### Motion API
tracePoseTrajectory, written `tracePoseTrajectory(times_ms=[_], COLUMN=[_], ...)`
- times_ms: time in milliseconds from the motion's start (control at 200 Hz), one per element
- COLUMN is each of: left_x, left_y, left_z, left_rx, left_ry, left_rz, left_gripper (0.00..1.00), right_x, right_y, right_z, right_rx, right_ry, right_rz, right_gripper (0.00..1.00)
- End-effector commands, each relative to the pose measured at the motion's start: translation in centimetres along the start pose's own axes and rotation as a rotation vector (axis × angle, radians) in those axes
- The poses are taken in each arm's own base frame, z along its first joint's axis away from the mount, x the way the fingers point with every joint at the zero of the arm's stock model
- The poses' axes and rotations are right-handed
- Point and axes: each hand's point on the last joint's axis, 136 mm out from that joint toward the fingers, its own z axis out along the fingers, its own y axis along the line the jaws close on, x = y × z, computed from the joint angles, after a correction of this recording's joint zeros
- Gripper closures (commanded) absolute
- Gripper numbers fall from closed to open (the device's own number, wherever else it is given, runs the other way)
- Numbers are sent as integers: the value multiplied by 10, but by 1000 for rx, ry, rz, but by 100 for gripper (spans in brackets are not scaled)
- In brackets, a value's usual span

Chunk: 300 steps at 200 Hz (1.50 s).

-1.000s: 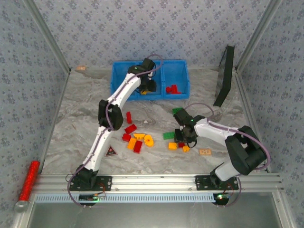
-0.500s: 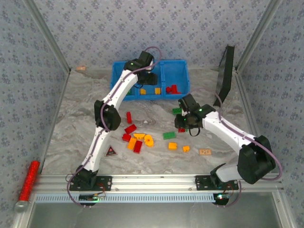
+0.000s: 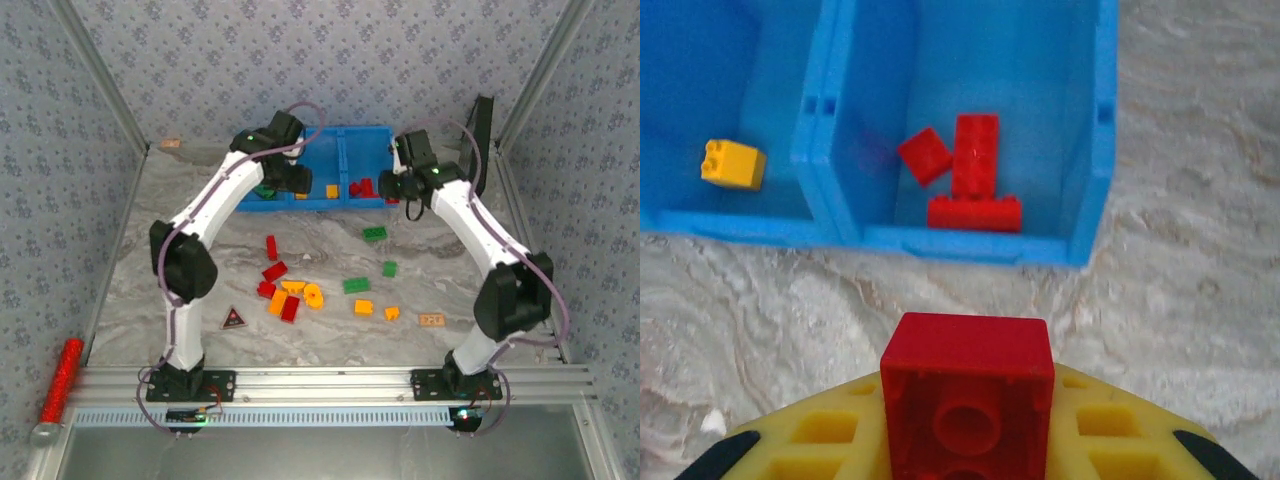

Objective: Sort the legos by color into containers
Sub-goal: Place the lego in the container.

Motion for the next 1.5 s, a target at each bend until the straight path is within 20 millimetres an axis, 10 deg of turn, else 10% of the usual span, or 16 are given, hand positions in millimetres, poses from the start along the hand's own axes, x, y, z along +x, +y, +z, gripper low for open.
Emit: tracePoseTrajectory(times_ms=[0, 500, 1034, 1494], left_x=[20, 175, 226, 246], left_y=[7, -35, -75, -85], left_z=[-12, -4, 14, 42], left_rx=[-21, 20, 23, -34], left_ry=[-4, 236, 341, 426], left_rz=[-22, -146, -212, -214], left_gripper=[39, 38, 38, 38], right_x=[-28, -60, -33, -28], right_y=[4, 10, 0, -3], right_z=[15, 127, 185, 174], right_rx=[-6, -29, -34, -40], right_ry=[-35, 38, 117, 114], right_rz=[-69, -89, -82, -121], right_gripper=[78, 79, 75, 55])
